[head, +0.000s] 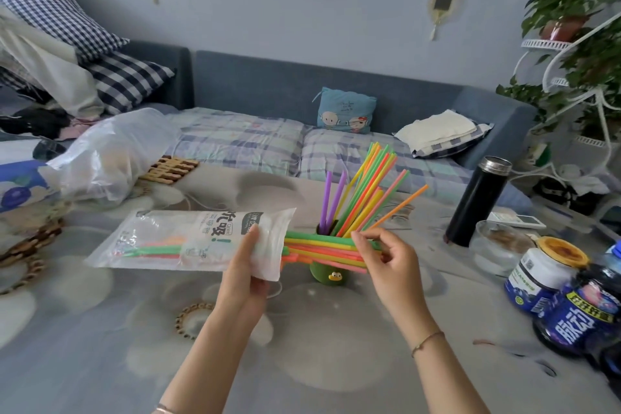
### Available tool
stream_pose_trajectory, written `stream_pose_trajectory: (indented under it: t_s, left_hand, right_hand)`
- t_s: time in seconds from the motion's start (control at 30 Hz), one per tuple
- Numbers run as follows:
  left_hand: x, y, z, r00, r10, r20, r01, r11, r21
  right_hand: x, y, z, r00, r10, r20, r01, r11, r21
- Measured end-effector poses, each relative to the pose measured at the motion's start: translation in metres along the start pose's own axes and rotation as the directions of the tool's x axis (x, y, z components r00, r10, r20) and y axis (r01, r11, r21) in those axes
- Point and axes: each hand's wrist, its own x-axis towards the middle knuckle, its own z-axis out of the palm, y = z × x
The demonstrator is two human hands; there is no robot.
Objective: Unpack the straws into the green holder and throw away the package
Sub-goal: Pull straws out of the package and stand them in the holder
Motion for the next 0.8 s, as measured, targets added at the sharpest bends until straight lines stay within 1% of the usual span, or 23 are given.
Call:
stream_pose_trajectory:
  t_s: [0.07, 0.13, 0.17, 0.23, 0.3, 0.37, 0.43, 0.53, 0.6, 0.67, 0.8]
  left_hand:
    - [0.003, 0.0, -0.002, 1.0, -0.007, -0.015, 0.007, 1.0, -0.01]
    - [0.003, 0.0, 0.0, 1.0, -0.01, -0.017, 0.01, 1.0, -0.017]
    - [0.003, -0.001, -0.001, 1.0, -0.011, -0.019, 0.011, 1.0, -0.027]
    - [0.003, -0.004, 0.001, 0.999, -0.024, -0.035, 0.022, 0.998, -0.061]
    - [0.003, -0.006, 0.004, 0.998, -0.039, -0.046, 0.035, 0.996, -0.085]
    - [0.001, -0.008, 0.006, 0.997, -0.049, -0.062, 0.043, 0.995, -0.095]
    - [0.003, -0.011, 0.005, 0.996, -0.043, -0.079, 0.036, 0.995, -0.088]
    - [0.01, -0.018, 0.0, 0.992, -0.054, -0.118, 0.044, 0.995, -0.093]
    - [0.01, -0.02, 0.0, 0.991, -0.051, -0.122, 0.039, 0.994, -0.099]
    - [0.009, -0.019, 0.002, 0.992, -0.043, -0.115, 0.033, 0.996, -0.088]
    - [0.008, -0.016, 0.003, 0.995, -0.047, -0.089, 0.038, 0.993, -0.109]
  right_hand:
    - [0.002, -0.004, -0.003, 0.998, 0.018, -0.052, -0.015, 0.999, 0.052]
    - [0.004, -0.007, -0.005, 0.977, 0.119, -0.176, -0.084, 0.977, 0.194]
    - [0.005, -0.008, -0.006, 0.949, 0.212, -0.233, -0.137, 0.944, 0.3]
    - [0.009, -0.01, -0.008, 0.871, 0.406, -0.278, -0.219, 0.826, 0.52]
    - [0.01, -0.01, -0.01, 0.809, 0.507, -0.297, -0.246, 0.751, 0.612]
    - [0.01, -0.009, -0.009, 0.79, 0.54, -0.292, -0.262, 0.726, 0.635]
    - [0.008, -0.008, -0.006, 0.817, 0.528, -0.232, -0.286, 0.72, 0.633]
    - [0.004, -0.012, 0.002, 0.875, 0.476, -0.081, -0.35, 0.741, 0.573]
    - [0.004, -0.014, 0.003, 0.885, 0.466, -0.022, -0.381, 0.749, 0.543]
    - [0.006, -0.013, -0.001, 0.878, 0.476, -0.043, -0.382, 0.753, 0.535]
    - [0.011, -0.009, -0.016, 0.868, 0.482, -0.12, -0.328, 0.737, 0.591]
